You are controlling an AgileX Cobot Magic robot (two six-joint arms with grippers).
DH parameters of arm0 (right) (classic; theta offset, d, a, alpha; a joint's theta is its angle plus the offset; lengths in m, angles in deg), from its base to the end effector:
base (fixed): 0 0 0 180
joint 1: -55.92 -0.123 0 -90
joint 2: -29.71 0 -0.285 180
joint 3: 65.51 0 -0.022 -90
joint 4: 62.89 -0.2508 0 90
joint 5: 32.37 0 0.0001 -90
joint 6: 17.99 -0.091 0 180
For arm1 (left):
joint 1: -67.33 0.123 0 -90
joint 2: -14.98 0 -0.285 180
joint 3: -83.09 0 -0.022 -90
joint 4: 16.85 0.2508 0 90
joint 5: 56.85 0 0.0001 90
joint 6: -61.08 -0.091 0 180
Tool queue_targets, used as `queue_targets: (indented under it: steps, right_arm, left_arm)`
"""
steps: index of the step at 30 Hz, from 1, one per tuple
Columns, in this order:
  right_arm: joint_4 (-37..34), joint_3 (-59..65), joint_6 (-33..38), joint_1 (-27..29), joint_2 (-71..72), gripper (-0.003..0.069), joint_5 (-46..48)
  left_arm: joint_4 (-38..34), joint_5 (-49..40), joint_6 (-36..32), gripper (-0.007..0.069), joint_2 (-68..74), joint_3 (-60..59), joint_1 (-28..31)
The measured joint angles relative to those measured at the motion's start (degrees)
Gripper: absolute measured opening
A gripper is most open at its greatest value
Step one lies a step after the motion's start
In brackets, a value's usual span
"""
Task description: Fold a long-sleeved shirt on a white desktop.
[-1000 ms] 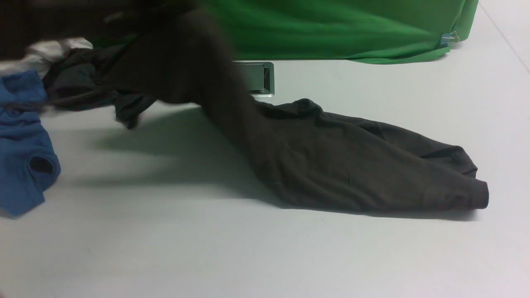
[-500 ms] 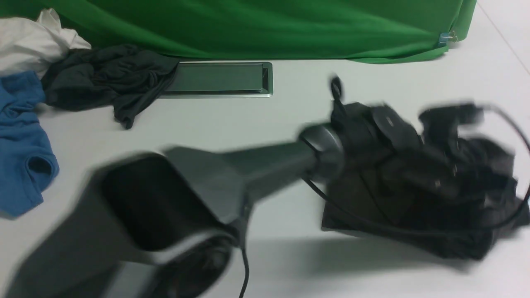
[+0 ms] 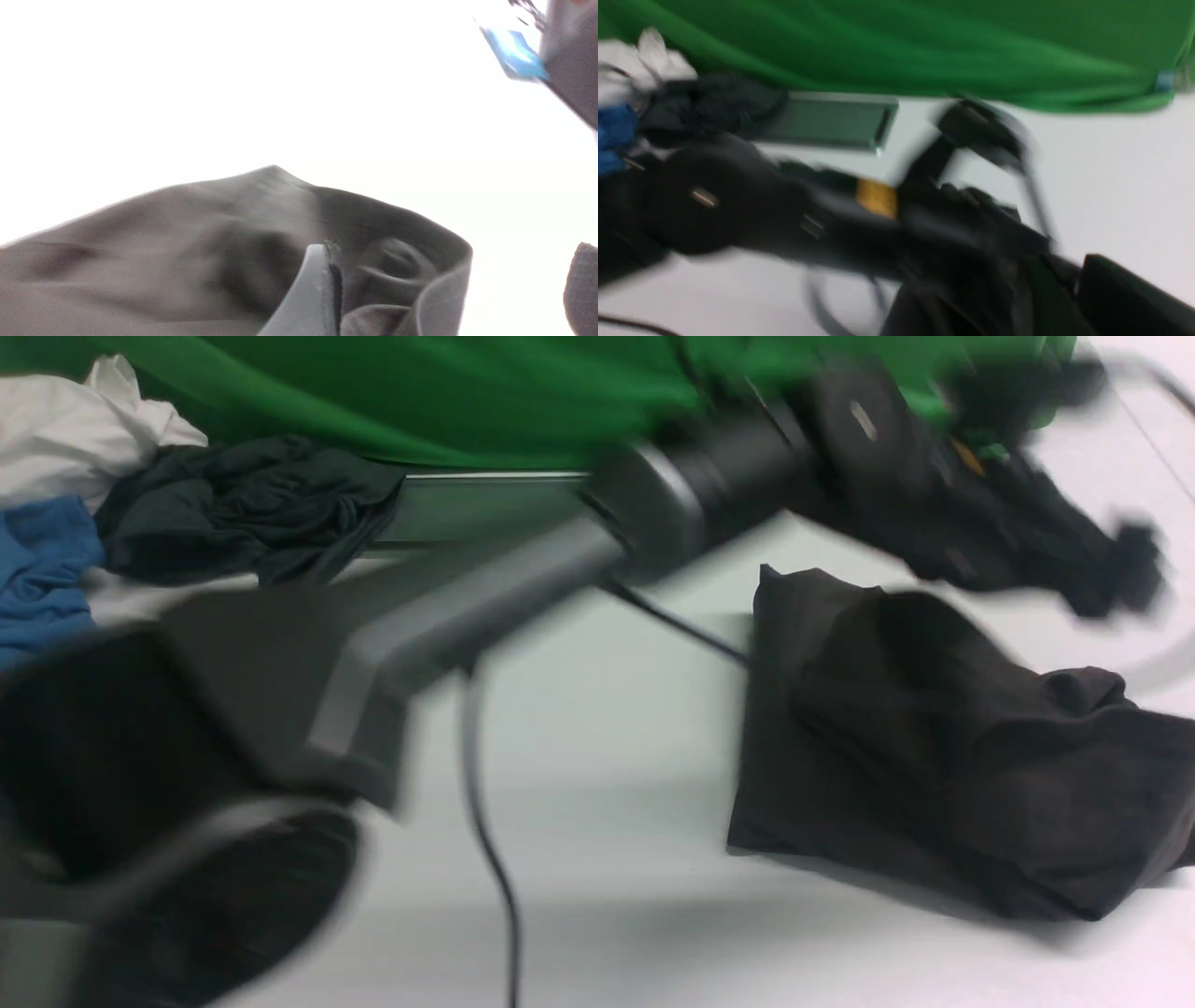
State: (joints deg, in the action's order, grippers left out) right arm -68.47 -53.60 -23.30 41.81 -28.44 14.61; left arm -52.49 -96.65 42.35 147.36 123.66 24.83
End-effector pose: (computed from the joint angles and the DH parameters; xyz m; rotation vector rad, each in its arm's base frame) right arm 0.1524 0.0450 0.4301 -0.1342 2.0503 0.3256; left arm 0.3544 -0.3708 0.2980 0.8567 2.1385 -0.9163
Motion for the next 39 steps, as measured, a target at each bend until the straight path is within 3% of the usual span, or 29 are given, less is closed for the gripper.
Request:
queue_targets:
  steps: [4, 8, 10, 15, 21, 27, 30, 31, 32, 33, 34, 37, 39]
  right_arm:
    - [0.0, -1.01, 2.01, 0.0, 0.38, 0.0169, 0.68]
    - [-0.2, -0.83, 7.01, 0.0, -0.7, 0.0276, 4.88]
    - [-1.12, 0.65, 10.24, 0.0, -3.29, 0.0371, 6.51]
    - [-5.59, 1.92, 12.85, -1.5, -12.94, 0.0467, 7.15]
    - [-7.09, 1.92, 14.24, -4.23, -27.66, 0.0477, 4.79]
    - [-5.96, 1.92, 16.11, -4.25, -41.64, 0.0477, -3.82]
    - [-3.09, 1.64, 16.26, -4.25, -46.63, 0.0432, -7.76]
    - [-2.07, 1.18, 16.29, -4.25, -48.54, 0.0362, -8.3]
    - [-1.99, 1.13, 16.35, -4.25, -48.79, 0.0349, -8.3]
    - [-1.48, 0.56, 16.56, -4.25, -50.23, 0.0213, -8.11]
    - [-1.36, 0.27, 16.56, -4.25, -50.68, 0.015, -7.77]
    - [-0.49, -0.94, 16.56, -4.04, -50.73, 0.0052, -6.05]
    - [2.95, -3.85, 15.99, -2.74, -49.21, 0.0025, -2.79]
  left_arm:
    - [6.44, -8.17, 2.32, 0.0692, -6.51, 0.05, 8.77]
    - [7.41, -16.87, 2.49, 0.0693, -10.09, 0.07, 16.56]
    - [7.54, -23.98, 2.49, 0.0693, -11.95, 0.07, 22.0]
    - [7.35, -28.91, 2.49, 0.0693, -15.38, -4.39, 29.95]
    - [6.7, -29.41, -0.8, 0.0693, -22.31, -19.26, 34.56]
    - [4.37, -23.54, -3.94, 0.0693, -28.46, -33.75, 34.78]
    - [2.7, -20.73, -5.66, 0.0689, -30.18, -37.86, 34.78]
    - [2.19, -20.47, -6.59, 0.0689, -30.38, -38.53, 34.78]
    - [2.04, -20.4, -6.71, 0.0689, -30.4, -38.6, 34.78]
    - [1.69, -20.2, -7.16, 0.0687, -30.45, -38.85, 34.78]
    - [1.57, -20.03, -7.27, 0.0686, -30.45, -38.85, 34.78]
    - [1.4, -19.22, -7.68, 0.0682, -30.45, -38.9, 34.78]
    - [1.19, -18.48, -7.81, 0.0673, -30.45, -38.9, 34.78]
